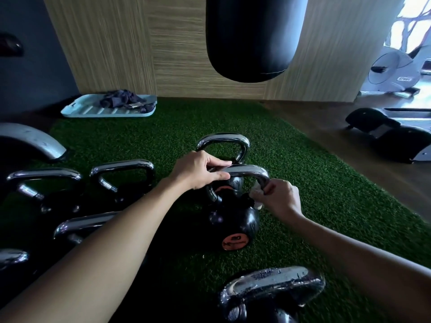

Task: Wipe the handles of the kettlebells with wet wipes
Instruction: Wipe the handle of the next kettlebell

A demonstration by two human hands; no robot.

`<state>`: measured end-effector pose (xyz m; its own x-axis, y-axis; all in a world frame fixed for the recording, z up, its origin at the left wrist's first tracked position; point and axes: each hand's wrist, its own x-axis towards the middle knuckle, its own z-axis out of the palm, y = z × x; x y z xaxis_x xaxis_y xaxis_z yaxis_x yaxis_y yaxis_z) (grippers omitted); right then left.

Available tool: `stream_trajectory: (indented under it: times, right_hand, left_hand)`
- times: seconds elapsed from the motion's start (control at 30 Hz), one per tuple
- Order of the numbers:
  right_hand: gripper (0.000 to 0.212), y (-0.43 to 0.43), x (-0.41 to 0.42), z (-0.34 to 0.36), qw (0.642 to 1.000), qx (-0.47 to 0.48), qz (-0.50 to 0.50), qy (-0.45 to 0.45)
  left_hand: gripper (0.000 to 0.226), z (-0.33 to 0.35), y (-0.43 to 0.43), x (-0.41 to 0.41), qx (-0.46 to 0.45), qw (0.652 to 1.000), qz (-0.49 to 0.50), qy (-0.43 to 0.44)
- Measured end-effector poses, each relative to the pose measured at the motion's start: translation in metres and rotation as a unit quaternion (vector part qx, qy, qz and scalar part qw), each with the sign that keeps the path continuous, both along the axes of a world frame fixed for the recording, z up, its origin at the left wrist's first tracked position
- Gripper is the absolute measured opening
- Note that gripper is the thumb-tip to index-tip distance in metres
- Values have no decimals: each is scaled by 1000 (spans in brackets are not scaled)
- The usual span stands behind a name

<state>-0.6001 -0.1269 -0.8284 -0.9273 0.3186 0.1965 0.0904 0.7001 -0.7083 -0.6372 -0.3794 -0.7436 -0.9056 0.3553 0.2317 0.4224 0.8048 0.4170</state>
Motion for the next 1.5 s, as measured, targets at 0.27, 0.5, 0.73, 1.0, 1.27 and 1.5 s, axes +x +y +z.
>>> stream_trajectory:
  times: [0.27, 0.5, 0.73, 1.0, 1.27, 1.5]
  right_hand:
    - [31, -9, 52, 50, 991, -79, 82, 76]
    - [43, -23, 63, 72, 972, -33, 167, 159]
    - [48, -36, 48, 73, 963, 11, 217, 161]
    - [66, 6, 3, 77, 932, 300, 190, 77]
    - [43, 13, -27, 58, 949, 265, 158, 70]
    - [38, 13, -52, 77, 961, 225, 163, 19]
  left_hand:
    - [43, 0, 18, 33, 96, 993, 66, 24]
    - [45, -8, 32, 63, 356, 873, -8, -333]
    - [50, -29, 28, 60, 427, 842, -8, -330]
    - [40, -43, -8, 63, 317, 940, 58, -115]
    - [25, -45, -2, 54, 434, 896, 57, -79]
    - [39, -30, 19, 40, 310, 943, 10, 124]
